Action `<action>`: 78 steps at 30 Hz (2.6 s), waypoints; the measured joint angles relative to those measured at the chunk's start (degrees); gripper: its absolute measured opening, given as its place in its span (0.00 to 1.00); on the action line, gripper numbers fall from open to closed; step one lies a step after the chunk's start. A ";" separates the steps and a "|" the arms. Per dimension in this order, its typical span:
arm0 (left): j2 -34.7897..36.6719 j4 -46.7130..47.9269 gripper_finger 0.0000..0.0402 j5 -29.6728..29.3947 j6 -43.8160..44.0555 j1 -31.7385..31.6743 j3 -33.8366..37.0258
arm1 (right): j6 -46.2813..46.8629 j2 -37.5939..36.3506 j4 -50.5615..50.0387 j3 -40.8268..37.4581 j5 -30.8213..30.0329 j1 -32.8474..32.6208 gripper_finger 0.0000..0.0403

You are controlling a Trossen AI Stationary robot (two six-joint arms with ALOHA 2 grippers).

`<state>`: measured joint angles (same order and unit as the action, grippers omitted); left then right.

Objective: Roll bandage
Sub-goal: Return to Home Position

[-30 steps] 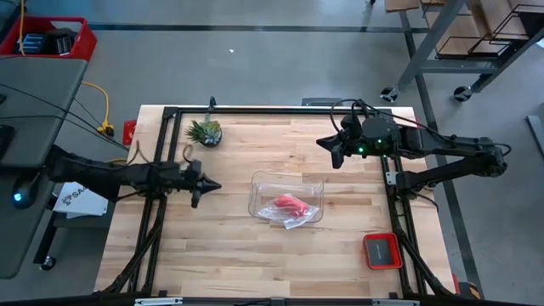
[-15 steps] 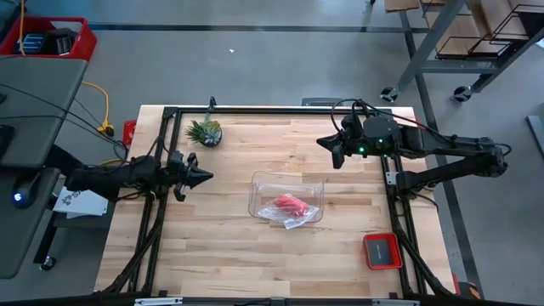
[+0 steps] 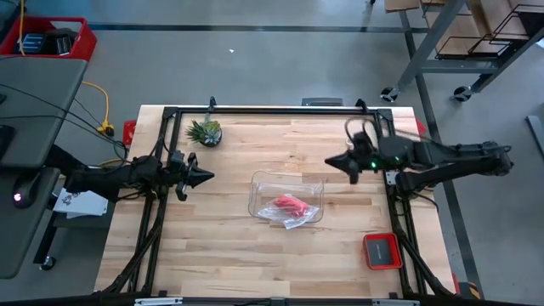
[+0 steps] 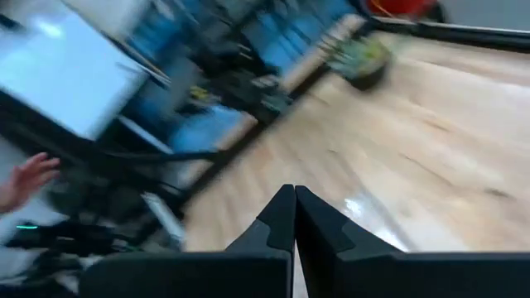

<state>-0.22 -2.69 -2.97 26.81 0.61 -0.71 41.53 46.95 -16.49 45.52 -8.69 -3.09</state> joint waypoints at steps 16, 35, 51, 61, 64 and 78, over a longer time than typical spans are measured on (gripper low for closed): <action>-0.14 0.19 0.00 0.01 0.00 0.01 0.02 | -15.53 -21.54 38.57 -35.84 19.28 5.73 0.00; -0.14 0.22 0.00 0.01 0.00 0.03 0.02 | -24.37 -32.45 25.29 -44.96 25.74 8.30 0.00; -0.14 0.20 0.00 -0.01 0.00 0.03 0.00 | -26.17 -31.29 19.16 -44.94 21.92 8.30 0.00; -0.14 0.28 0.00 -0.01 0.00 0.03 0.00 | -26.16 -35.97 19.14 -44.94 21.78 8.26 0.00; -0.14 0.30 0.00 -0.01 0.00 0.03 0.00 | -26.03 -38.81 19.14 -44.94 21.79 8.26 0.00; -0.14 0.32 0.00 -0.01 0.00 0.03 0.00 | -26.02 -40.89 19.16 -44.94 21.79 8.26 0.00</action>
<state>-0.36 -2.37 -2.98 26.81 0.64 -0.71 15.52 6.07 2.68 0.58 13.10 5.17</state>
